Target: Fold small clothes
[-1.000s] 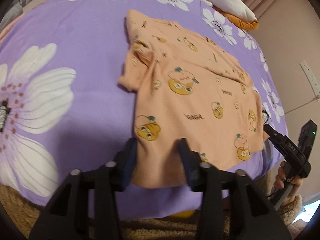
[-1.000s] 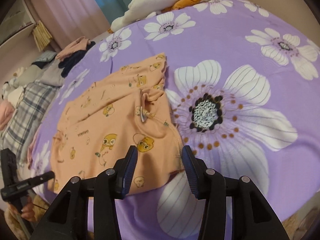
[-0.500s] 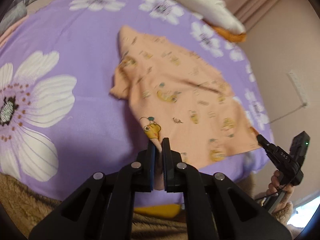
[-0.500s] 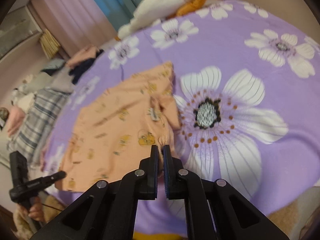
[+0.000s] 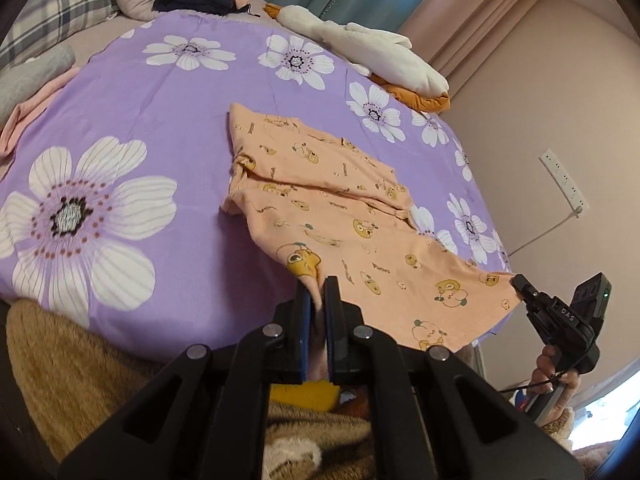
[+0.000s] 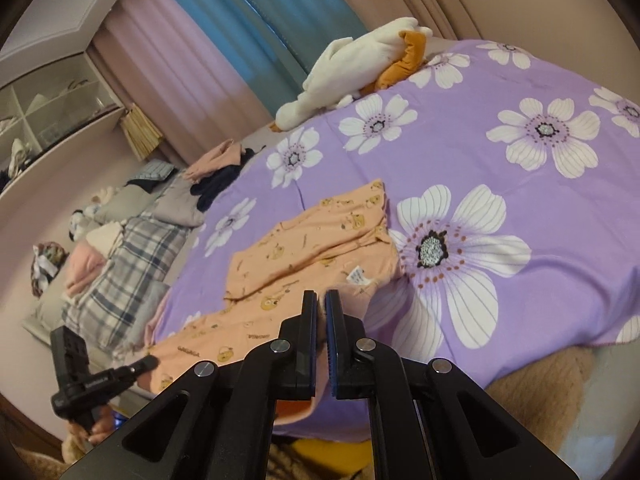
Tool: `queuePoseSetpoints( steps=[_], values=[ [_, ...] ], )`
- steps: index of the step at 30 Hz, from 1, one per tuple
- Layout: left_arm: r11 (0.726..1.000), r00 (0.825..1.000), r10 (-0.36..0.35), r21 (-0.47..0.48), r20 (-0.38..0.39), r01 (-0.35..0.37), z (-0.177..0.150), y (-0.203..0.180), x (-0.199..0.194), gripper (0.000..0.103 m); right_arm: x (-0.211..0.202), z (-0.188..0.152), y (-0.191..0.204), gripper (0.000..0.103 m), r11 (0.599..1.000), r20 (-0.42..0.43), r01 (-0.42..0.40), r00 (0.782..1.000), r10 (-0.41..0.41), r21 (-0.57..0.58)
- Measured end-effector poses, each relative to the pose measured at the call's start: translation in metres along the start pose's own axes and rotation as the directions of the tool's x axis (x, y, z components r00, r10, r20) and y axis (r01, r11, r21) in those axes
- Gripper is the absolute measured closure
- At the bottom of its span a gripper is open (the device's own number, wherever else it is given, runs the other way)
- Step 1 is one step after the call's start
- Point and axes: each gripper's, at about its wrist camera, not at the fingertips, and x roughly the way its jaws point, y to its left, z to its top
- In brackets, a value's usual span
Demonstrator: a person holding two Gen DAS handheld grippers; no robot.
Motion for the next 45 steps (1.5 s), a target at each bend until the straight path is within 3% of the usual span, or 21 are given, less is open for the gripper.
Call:
queuePoseSetpoints(
  steps=[11,20,27,36,41,45],
  values=[
    [1.0,0.999,0.029,-0.002,-0.034,-0.029,-0.015,0.003,-0.008,0.098,-0.01,-0.009,-0.004,0.097,1.0,0.0,0.013,1.0,-0.013,0.019],
    [0.999,1.0,0.024,-0.023,-0.007,-0.024,0.016,0.015,0.004,0.098,0.02,0.019,-0.006,0.097,1.0,0.001,0.013,1.0,-0.013,0.009],
    [0.998,0.998,0.056,-0.04,0.029,-0.055,0.064,0.028,0.036,0.098,0.068,0.062,0.001,0.097,0.999,-0.007,0.018,1.0,-0.018,-0.038],
    [0.993,0.994,0.111,-0.042,-0.004,-0.111,0.139,0.051,0.112,0.098,0.158,0.116,-0.006,0.097,0.998,-0.072,0.054,0.996,-0.055,-0.013],
    [0.987,0.99,0.139,-0.08,-0.024,-0.14,0.177,0.071,0.155,0.098,0.212,0.137,-0.011,0.097,0.991,-0.11,0.13,0.985,-0.133,-0.03],
    [0.979,0.983,0.175,-0.094,-0.053,-0.179,0.195,0.081,0.188,0.098,0.263,0.146,-0.022,0.097,0.979,-0.188,0.203,0.961,-0.201,-0.009]
  ],
)
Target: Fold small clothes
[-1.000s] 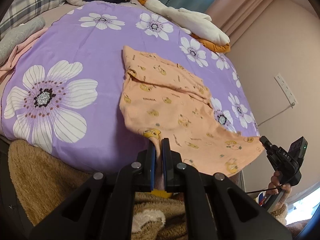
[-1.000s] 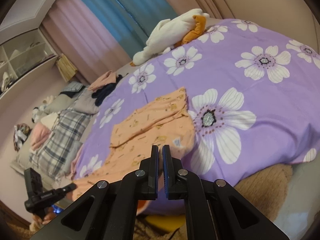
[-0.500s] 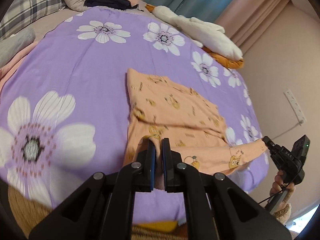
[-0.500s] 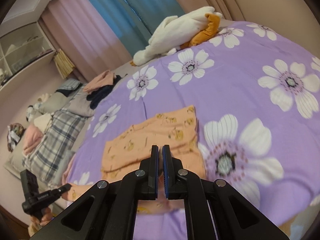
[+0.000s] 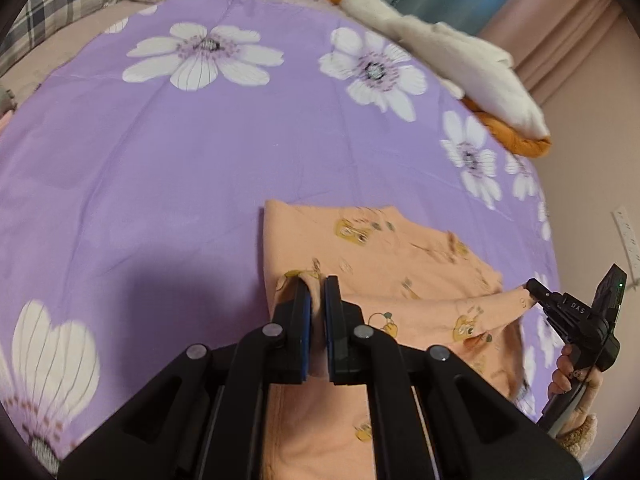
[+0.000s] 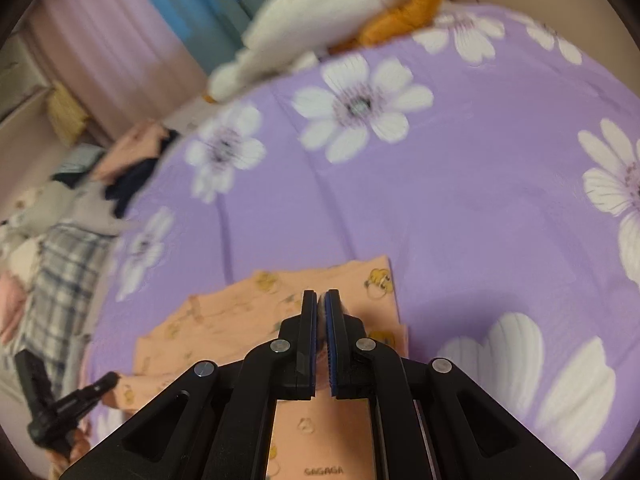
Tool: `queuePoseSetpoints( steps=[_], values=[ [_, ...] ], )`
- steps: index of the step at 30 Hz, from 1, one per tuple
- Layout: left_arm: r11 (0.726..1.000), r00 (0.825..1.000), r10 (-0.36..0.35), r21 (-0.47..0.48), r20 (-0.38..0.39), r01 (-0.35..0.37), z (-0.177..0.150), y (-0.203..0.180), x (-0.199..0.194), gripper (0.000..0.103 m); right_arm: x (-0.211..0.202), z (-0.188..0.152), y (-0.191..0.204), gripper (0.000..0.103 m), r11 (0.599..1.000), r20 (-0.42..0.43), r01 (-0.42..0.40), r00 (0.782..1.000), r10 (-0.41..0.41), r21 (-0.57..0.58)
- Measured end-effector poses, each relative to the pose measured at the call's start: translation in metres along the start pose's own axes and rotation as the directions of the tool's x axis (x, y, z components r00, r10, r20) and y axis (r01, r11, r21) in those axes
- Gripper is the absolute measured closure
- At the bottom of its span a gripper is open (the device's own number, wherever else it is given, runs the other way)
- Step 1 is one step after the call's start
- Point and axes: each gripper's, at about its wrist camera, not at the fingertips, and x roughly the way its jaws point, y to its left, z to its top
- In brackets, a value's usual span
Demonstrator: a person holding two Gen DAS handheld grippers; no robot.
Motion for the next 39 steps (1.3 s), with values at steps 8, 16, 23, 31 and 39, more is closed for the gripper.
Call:
queuePoseSetpoints(
  steps=[8,16,23,31,39],
  values=[
    [0.998,0.997,0.065,-0.013,-0.05,-0.066,0.013,0.009,0.041,0.095,0.047,0.002,-0.015,0.097,0.998,-0.09,0.067,0.994,-0.065,0.018],
    [0.999,1.0,-0.011,-0.049,0.003,0.011,0.016,0.009,0.012,0.085,0.021,0.006,-0.01,0.097,0.999,-0.035,0.044,0.998,-0.044,-0.015],
    [0.997,0.996,-0.077,-0.022,0.052,0.078,0.011,-0.006,-0.025,0.063,-0.016,0.009,-0.006,0.067,0.997,0.037,0.017,0.999,-0.015,-0.073],
    [1.0,0.998,0.001,-0.002,-0.061,-0.002,0.004,-0.012,0.02,0.069,0.032,-0.001,0.003,0.067,0.988,-0.059,0.046,0.997,-0.056,-0.151],
    [0.999,1.0,0.012,-0.029,-0.02,-0.013,0.01,-0.005,0.028,0.099,0.041,-0.002,0.019,0.097,0.966,0.008,0.107,0.994,-0.108,-0.236]
  ],
)
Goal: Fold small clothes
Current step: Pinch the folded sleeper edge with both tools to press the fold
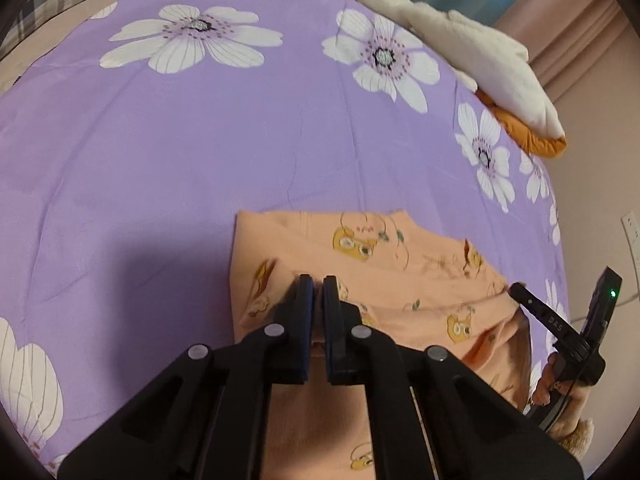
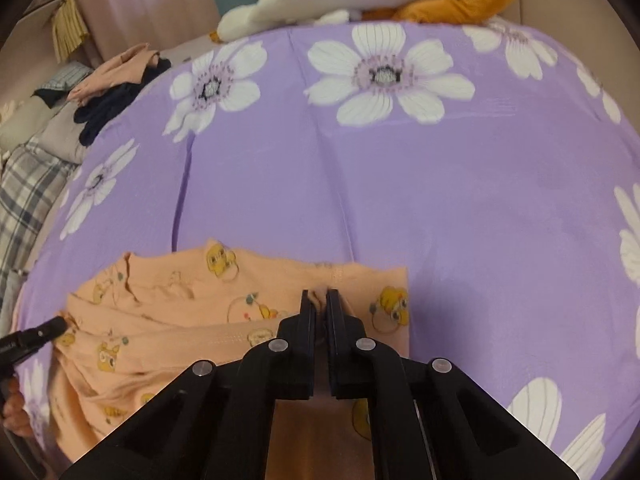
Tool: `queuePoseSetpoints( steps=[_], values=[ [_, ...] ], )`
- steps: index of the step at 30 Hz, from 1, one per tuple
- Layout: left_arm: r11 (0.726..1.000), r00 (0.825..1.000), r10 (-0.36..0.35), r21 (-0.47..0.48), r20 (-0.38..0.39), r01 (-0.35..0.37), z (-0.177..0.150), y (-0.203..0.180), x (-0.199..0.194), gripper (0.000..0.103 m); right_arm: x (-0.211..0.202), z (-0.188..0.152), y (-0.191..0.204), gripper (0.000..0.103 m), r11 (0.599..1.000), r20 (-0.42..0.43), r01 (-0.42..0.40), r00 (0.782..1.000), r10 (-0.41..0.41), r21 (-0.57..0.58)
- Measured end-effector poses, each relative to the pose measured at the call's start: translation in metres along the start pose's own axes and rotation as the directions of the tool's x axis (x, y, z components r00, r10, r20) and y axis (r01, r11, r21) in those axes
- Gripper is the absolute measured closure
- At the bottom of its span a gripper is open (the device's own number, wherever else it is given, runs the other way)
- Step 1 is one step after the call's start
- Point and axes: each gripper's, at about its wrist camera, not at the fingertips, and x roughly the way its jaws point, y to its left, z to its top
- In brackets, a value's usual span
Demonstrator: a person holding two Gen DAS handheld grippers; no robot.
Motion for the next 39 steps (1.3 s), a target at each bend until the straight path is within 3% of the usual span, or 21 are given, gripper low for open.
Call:
queuePoseSetpoints(
  steps=[7,10,13,16,19,23,25,27,28,29,36,39],
  values=[
    [1.0,0.998,0.017,-0.011,0.053,-0.017,0.033,-0.003,0.002,0.102,0.009,0.031,-0.005,0.097,0.997,-0.02,-0.026,0.999,0.028,0.067],
    [1.0,0.999,0.02,-0.006,0.029,-0.02,0.043,-0.003,0.012,0.102,0.023,0.035,-0.005,0.097,0.996,-0.039,-0.02,0.999,0.023,0.088],
    [1.0,1.0,-0.024,-0.014,-0.007,0.024,0.044,0.002,0.006,0.102,0.034,0.032,-0.006,0.097,0.994,-0.065,0.008,0.998,-0.001,0.106],
    [1.0,1.0,-0.005,0.022,0.004,0.005,0.038,0.006,-0.016,0.094,0.041,0.027,-0.005,0.097,0.996,-0.079,0.029,0.997,-0.022,0.087],
    [0.999,1.0,-0.001,0.039,-0.016,0.001,0.028,0.009,-0.031,0.071,0.04,0.024,-0.006,0.097,0.996,-0.077,0.027,0.997,-0.02,0.086],
    [0.996,0.996,0.027,0.082,-0.089,-0.02,0.013,0.007,-0.028,0.063,0.038,0.025,-0.007,0.097,0.995,-0.07,0.021,0.997,-0.014,0.097],
    [0.993,0.991,0.085,0.089,-0.102,-0.076,0.008,0.008,-0.02,0.065,0.038,0.024,-0.007,0.097,0.995,-0.07,0.021,0.997,-0.014,0.101],
    [0.994,0.988,0.086,0.08,-0.128,-0.076,0.005,0.011,-0.011,0.069,0.036,0.023,-0.006,0.097,0.995,-0.065,0.025,0.998,-0.019,0.098],
    [0.996,0.989,0.064,0.067,-0.134,-0.056,0.004,0.012,-0.007,0.084,0.035,0.023,-0.006,0.097,0.995,-0.064,0.026,0.998,-0.02,0.096],
    [0.997,0.989,0.053,0.069,-0.138,-0.044,0.005,0.011,-0.004,0.092,0.035,0.023,-0.006,0.097,0.995,-0.063,0.027,0.998,-0.021,0.095],
    [1.0,1.0,-0.016,-0.005,-0.01,0.016,0.02,0.012,-0.016,0.098,0.014,0.027,-0.012,0.097,0.991,-0.011,-0.023,1.0,0.025,0.133],
    [0.999,1.0,-0.026,-0.028,-0.004,0.026,0.034,0.008,-0.01,0.098,0.01,0.033,-0.016,0.097,0.987,0.005,-0.032,0.999,0.031,0.158]
  ],
)
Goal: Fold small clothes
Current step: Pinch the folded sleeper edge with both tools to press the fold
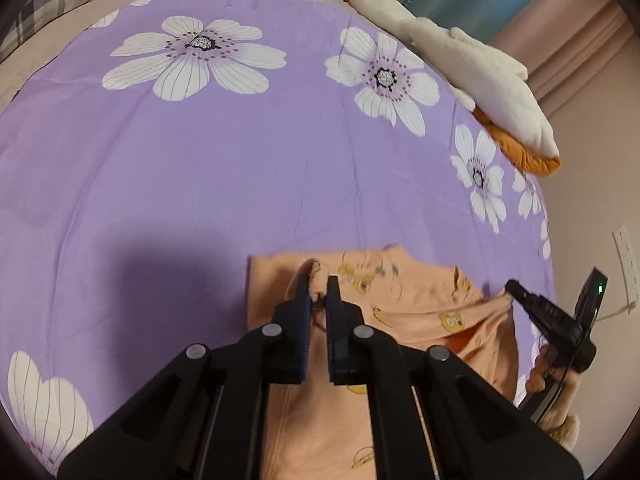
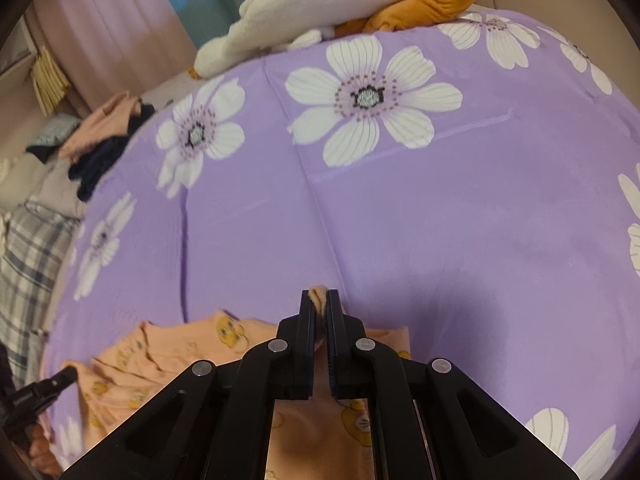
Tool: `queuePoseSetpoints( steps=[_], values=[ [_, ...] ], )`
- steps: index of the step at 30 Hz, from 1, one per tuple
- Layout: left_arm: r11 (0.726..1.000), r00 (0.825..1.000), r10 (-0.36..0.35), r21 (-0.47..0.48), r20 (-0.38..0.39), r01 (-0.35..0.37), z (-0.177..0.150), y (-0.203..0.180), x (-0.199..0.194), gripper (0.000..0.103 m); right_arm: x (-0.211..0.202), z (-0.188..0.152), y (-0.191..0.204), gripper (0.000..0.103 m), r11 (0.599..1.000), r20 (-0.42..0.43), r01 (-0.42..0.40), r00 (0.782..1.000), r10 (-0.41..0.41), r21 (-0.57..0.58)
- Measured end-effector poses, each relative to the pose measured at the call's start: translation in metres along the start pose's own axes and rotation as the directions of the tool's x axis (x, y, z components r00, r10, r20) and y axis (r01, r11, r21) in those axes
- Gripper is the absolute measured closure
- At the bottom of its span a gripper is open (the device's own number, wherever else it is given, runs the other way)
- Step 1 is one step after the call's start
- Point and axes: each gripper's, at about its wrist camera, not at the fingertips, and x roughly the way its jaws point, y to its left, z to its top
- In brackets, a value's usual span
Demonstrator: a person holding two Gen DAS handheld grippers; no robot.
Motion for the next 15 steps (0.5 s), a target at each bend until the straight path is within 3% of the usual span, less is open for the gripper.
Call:
queuePoseSetpoints(
  steps=[6,11,15],
  values=[
    [0.999,1.0,0.006,-0.035,-0.022,-0.007,0.029,0.0,0.03,0.097,0.015,0.01,-0.006,0.097,0.999,-0.026,0.021,0.999,-0.02,0.026],
    [0.995,0.996,0.065,-0.076,-0.054,-0.069,0.045,0.011,0.064,0.097,0.042,0.013,-0.016,0.097,0.998,-0.077,0.037,0.996,-0.033,0.059],
    [0.99,0.994,0.092,-0.104,-0.051,-0.097,0.052,0.022,0.071,0.096,0.04,0.017,-0.029,0.097,0.989,-0.043,0.125,0.992,-0.122,0.073]
  ],
)
